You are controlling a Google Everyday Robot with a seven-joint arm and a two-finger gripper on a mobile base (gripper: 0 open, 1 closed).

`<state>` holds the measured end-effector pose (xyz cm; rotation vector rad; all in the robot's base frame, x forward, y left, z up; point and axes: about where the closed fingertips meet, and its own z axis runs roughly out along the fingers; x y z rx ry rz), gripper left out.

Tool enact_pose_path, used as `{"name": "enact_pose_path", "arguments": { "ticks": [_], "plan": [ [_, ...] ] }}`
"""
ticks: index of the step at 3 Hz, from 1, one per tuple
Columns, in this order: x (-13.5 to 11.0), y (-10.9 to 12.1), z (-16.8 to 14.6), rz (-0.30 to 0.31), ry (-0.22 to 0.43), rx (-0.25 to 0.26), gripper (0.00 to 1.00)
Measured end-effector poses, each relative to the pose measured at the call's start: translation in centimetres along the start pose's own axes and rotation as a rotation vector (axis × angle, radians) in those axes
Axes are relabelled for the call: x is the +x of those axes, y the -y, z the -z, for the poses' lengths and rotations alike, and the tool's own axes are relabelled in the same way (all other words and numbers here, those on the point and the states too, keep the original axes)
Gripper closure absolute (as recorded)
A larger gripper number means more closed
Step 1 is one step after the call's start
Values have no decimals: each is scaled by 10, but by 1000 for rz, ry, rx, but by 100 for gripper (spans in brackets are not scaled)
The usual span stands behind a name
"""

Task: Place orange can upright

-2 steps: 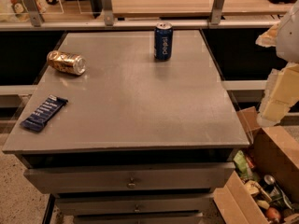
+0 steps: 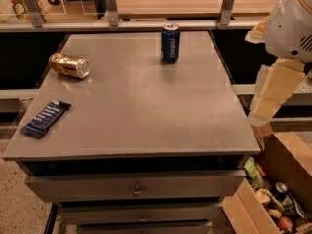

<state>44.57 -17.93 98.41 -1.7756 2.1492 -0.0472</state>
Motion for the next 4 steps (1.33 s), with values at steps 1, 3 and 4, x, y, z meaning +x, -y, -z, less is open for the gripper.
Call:
{"name": "enact_pose_path", "arguments": {
  "ticks": [1, 3, 4],
  "plan": [
    [-60, 10, -12, 72, 50, -26, 0],
    [-190, 31, -64, 174, 84, -65, 0],
    [-255, 42, -103, 193, 71, -64, 0]
  ]
}}
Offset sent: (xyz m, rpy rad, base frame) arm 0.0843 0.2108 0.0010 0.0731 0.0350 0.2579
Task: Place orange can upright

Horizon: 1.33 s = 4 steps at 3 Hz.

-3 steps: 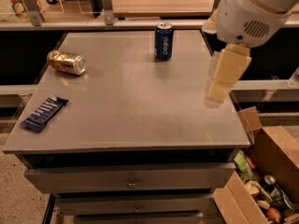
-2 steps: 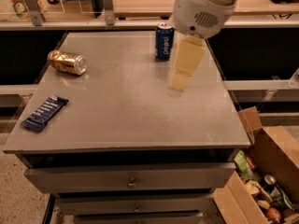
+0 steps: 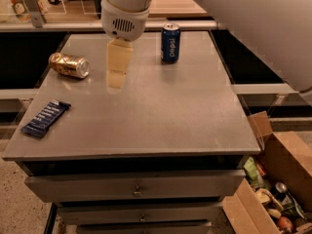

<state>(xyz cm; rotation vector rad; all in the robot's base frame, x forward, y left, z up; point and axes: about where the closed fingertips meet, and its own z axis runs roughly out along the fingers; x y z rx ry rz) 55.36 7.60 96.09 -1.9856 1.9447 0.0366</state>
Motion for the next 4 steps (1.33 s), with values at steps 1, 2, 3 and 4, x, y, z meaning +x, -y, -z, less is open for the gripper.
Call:
{"name": "enact_pose_path", "arguments": {
  "ticks": [1, 2, 3, 4],
  "plan": [
    [-2, 1, -2, 1, -3, 4, 0],
    [-6, 23, -20, -32, 2, 31, 0],
    [-14, 56, -42, -82, 44, 65, 0],
    [-30, 88, -57, -102, 89, 87, 0]
  ]
}}
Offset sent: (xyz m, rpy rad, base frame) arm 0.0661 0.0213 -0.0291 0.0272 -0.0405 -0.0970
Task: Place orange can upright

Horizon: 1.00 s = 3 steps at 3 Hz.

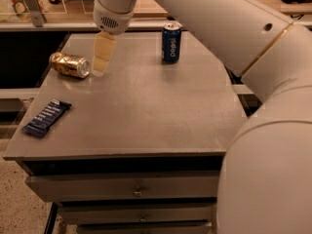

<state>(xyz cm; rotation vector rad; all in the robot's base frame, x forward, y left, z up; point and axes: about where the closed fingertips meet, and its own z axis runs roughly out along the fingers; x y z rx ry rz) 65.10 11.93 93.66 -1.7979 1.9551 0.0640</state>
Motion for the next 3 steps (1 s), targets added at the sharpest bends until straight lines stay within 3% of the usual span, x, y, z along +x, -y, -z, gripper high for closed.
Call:
{"name": "enact_pose_path", "arguments": {
  "ticks": [2, 3],
  "plan": [
    [-24, 48, -43, -74, 30, -20, 0],
    [-56, 63, -68, -91, 57, -16, 0]
  ]
}}
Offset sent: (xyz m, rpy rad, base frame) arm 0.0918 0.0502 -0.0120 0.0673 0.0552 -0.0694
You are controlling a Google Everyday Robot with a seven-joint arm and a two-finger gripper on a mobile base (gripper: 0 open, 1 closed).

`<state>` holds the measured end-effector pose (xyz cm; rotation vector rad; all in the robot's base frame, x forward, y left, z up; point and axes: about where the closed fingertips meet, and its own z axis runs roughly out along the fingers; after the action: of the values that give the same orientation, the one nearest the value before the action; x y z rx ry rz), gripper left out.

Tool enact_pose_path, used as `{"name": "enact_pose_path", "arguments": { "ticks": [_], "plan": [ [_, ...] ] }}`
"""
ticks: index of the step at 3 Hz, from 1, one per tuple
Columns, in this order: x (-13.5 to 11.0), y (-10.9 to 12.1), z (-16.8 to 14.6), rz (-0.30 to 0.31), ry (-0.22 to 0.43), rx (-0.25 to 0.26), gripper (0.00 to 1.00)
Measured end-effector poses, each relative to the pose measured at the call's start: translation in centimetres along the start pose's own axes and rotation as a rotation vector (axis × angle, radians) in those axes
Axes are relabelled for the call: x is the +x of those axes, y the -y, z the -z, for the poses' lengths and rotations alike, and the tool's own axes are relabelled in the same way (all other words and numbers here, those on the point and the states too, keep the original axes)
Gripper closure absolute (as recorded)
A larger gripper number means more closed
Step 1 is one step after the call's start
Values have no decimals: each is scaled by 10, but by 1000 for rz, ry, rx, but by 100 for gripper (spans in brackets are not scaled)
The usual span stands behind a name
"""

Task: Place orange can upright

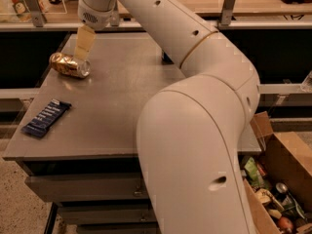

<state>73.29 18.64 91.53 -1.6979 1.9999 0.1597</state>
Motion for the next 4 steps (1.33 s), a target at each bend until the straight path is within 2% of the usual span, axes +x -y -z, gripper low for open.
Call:
{"name": "enact_pose_path", "arguments": {
  "ticks": [1, 2, 4],
  "plan": [
    [-1, 0, -1, 0, 2, 1, 0],
    [-3, -7, -7, 25, -21, -22, 0],
    [-23, -35, -42, 103, -74, -84, 0]
  ]
}}
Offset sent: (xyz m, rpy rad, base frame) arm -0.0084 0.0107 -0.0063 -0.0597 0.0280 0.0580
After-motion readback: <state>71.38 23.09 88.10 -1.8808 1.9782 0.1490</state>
